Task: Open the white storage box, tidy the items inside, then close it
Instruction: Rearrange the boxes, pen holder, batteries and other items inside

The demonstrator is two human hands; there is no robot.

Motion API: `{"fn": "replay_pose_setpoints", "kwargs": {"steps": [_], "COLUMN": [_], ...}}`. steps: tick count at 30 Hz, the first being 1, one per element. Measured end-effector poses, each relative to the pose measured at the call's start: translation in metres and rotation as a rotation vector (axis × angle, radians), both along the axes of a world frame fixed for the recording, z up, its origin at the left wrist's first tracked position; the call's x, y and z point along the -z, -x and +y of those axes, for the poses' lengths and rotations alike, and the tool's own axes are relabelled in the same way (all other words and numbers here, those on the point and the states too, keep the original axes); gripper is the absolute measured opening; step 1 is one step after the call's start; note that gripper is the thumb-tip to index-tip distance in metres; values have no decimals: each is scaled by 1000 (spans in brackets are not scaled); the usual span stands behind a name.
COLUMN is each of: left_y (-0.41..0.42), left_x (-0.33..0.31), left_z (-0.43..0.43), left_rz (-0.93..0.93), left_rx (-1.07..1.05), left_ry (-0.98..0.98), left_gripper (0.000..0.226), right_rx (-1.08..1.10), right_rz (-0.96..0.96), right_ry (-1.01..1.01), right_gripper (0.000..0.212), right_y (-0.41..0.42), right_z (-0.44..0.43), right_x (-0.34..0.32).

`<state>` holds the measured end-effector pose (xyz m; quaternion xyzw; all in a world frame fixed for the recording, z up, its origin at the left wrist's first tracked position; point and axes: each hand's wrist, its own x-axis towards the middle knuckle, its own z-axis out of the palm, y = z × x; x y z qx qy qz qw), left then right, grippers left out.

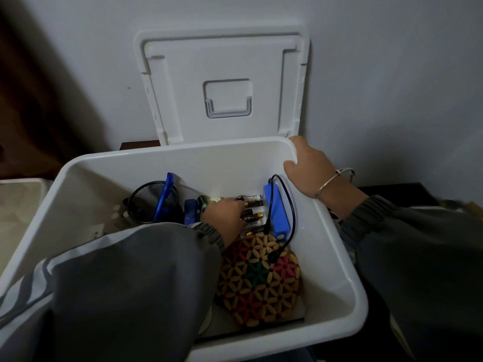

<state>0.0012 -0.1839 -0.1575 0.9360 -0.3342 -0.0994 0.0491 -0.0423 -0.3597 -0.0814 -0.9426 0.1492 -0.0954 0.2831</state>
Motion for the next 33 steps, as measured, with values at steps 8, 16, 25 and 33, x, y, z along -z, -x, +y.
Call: {"fn": "replay_pose_setpoints", "kwargs": {"steps": [8,16,25,33], "left_y": [-3,-6,-11,-10], "left_x": [0,-1,1,1], "left_z": [-13,-18,-3,-2], "left_rz": [110,109,79,-10], "left_rx": [-88,-129,-98,-54], "left_ry": [106,133,141,27], "left_gripper": [27,27,26,25], "right_rx": [12,7,1,4], "right_rz": [1,1,2,11], "right_ry": [24,21,13,4], "right_gripper": [41,40,40,41], "right_y": [-1,-2,-1,0], "right_z": [0,-2,-1,0], "right_x": [1,3,1,0]}}
